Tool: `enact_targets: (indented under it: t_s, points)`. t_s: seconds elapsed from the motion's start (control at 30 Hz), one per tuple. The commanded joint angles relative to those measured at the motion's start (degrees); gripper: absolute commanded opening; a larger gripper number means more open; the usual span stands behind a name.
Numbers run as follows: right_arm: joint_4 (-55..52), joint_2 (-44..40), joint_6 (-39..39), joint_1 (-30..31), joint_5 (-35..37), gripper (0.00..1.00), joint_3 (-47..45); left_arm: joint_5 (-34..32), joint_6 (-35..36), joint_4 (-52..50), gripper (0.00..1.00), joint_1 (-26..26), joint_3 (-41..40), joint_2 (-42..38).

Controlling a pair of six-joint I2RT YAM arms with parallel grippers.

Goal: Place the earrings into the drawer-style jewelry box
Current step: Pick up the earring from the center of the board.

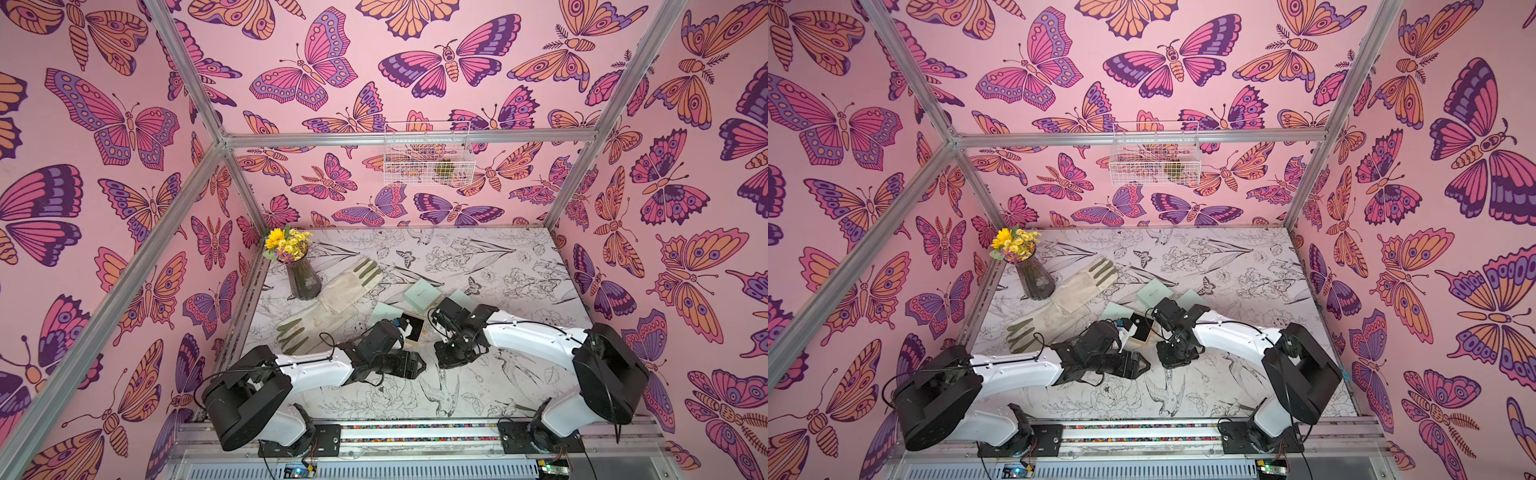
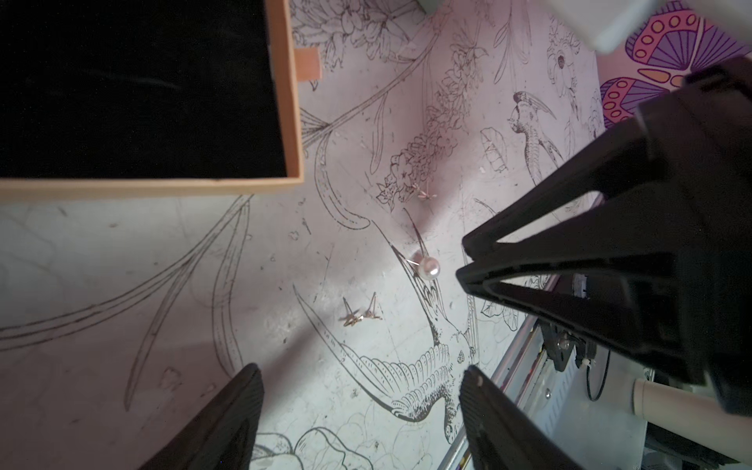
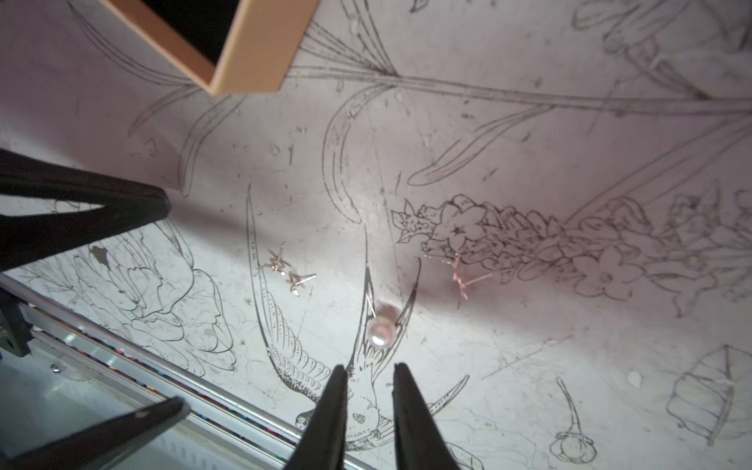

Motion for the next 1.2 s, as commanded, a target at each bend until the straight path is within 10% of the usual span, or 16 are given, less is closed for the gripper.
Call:
enact_targets:
  t_s: [0.0, 1.17]
  points:
    - [-2.0, 2.1, 0.8, 0.4, 0.3, 0.26, 1.9, -0.8, -0.2, 1.4, 0.78, -0.2, -1.1, -0.4]
    - [-2.6, 9.2, 1.1, 3.0, 4.0, 0.22, 3.1, -1.6, 0.3, 1.6, 0.78, 0.9, -3.0, -1.9]
